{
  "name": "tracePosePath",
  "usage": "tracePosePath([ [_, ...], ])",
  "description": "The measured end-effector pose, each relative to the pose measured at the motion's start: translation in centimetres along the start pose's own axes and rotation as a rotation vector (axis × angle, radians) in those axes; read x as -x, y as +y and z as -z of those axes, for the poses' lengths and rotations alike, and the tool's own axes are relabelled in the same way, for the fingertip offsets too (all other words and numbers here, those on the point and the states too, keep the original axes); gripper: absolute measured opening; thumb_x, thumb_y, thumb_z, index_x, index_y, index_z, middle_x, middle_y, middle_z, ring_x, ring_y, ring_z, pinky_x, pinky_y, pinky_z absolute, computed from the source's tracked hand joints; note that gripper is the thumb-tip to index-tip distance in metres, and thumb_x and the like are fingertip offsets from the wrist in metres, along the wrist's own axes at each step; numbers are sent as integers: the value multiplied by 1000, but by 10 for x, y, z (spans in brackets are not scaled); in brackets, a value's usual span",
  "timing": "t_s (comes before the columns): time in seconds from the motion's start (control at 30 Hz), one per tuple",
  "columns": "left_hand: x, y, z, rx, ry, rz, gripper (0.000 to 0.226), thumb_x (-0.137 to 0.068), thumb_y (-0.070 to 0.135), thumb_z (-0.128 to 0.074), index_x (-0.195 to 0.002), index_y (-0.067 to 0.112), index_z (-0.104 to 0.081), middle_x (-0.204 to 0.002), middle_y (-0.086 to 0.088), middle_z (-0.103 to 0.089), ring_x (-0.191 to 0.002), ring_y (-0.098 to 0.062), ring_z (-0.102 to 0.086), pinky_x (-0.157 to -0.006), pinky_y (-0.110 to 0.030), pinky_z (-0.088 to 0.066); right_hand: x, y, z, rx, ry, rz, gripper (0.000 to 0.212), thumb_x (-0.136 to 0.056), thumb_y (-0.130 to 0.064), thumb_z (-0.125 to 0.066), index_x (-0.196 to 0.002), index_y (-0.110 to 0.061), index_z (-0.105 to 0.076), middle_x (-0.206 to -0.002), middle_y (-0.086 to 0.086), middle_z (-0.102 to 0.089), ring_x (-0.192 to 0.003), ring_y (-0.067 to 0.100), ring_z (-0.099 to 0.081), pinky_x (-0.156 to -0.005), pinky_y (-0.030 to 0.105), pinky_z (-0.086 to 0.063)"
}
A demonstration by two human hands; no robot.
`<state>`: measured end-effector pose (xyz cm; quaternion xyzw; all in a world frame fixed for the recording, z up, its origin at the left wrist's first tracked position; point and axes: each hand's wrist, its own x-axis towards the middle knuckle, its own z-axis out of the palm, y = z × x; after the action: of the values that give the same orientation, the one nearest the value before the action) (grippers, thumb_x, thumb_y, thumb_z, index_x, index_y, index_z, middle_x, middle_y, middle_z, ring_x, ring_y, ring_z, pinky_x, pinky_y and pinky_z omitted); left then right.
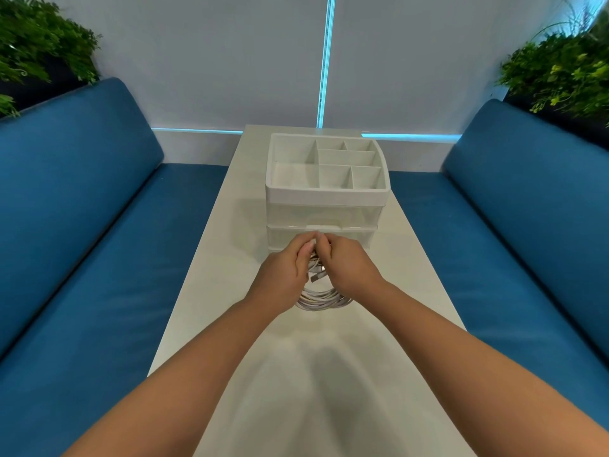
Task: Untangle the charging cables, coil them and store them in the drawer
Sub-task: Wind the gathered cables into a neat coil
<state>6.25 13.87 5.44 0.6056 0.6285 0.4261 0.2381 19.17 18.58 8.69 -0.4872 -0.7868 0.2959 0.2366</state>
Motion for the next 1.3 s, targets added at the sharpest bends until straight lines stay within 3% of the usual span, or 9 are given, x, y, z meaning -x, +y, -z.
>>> tracePosePath([
  [0.1, 6, 2, 0, 56, -21, -54, 32, -107, 30, -34, -122, 24, -62, -91, 17, -65, -80, 6, -62, -70, -8, -42, 0, -4, 4, 48, 1, 22, 43, -104, -34, -27, -69, -25, -52, -65, -7, -59, -64, 8, -54, -57, 25, -37],
  [0.2, 7, 2, 3, 72, -93, -47, 31, -105, 38, -35, -117, 20, -56, -87, 9, -63, -76, -2, -59, -68, -19, -44, -3, -4, 8, 87, -22, 22, 45, -102, -34, -28, -60, -24, -44, -58, -5, -54, -63, 17, -52, -58, 32, -35],
  [0.43, 3, 3, 16, -12, -291, -48, 24, -101, 38, -47, -120, 23, -44, -80, 17, -58, -62, 13, -56, -56, -10, -38, -8, -1, 15, -43, -161, 50, 30, -104, -34, -32, -85, -13, -44, -77, 5, -59, -75, 23, -58, -77, 44, -47],
  [0.6, -1, 0, 13, -20, -227, -33, 29, -102, 40, -44, -123, 21, -49, -101, 6, -66, -90, -2, -61, -73, -18, -44, -10, -1, 13, -55, -112, 71, 27, -104, -29, -33, -83, -12, -39, -71, 4, -48, -67, 19, -45, -68, 39, -41],
  [0.73, -3, 3, 14, 24, -145, -16, 27, -104, 34, -44, -123, 17, -50, -105, 2, -66, -95, -13, -61, -79, -22, -46, -8, -6, 11, -241, -21, -9, 39, -99, -44, -47, -85, -8, -50, -69, 5, -63, -62, 19, -59, -64, 39, -48],
  [0.83, -4, 2, 16, 51, -67, 1, 25, -104, 33, -45, -122, 17, -50, -104, 4, -63, -91, -9, -59, -70, -6, -41, -6, -11, 18, -427, -56, -109, 46, -97, -51, -47, -99, -9, -65, -89, 8, -71, -82, 21, -68, -79, 36, -55],
  [0.97, -2, 0, 13, 88, -13, 47, 27, -104, 36, -44, -123, 18, -50, -99, 9, -62, -86, 0, -57, -65, -3, -39, 0, -11, 17, -523, -97, -101, 40, -100, -48, -42, -112, -16, -64, -96, 2, -71, -77, 14, -67, -66, 18, -55],
  [1.13, 5, 0, 12, 90, -80, 40, 33, -104, 37, -43, -135, 25, -48, -99, 13, -62, -85, 0, -57, -67, -5, -40, 0, 2, 3, -286, 4, 42, 32, -101, -45, -40, -108, -23, -62, -91, -5, -68, -76, 12, -66, -75, 32, -52],
  [1.3, 8, 6, 11, 62, -189, -10, 39, -104, 38, -41, -141, 27, -45, -107, 12, -63, -91, 6, -58, -73, -1, -39, 1, 1, 1, -34, -16, -98, 69, -87, -78, -12, -96, -27, -58, -84, -6, -69, -86, 17, -66, -85, 42, -51],
])
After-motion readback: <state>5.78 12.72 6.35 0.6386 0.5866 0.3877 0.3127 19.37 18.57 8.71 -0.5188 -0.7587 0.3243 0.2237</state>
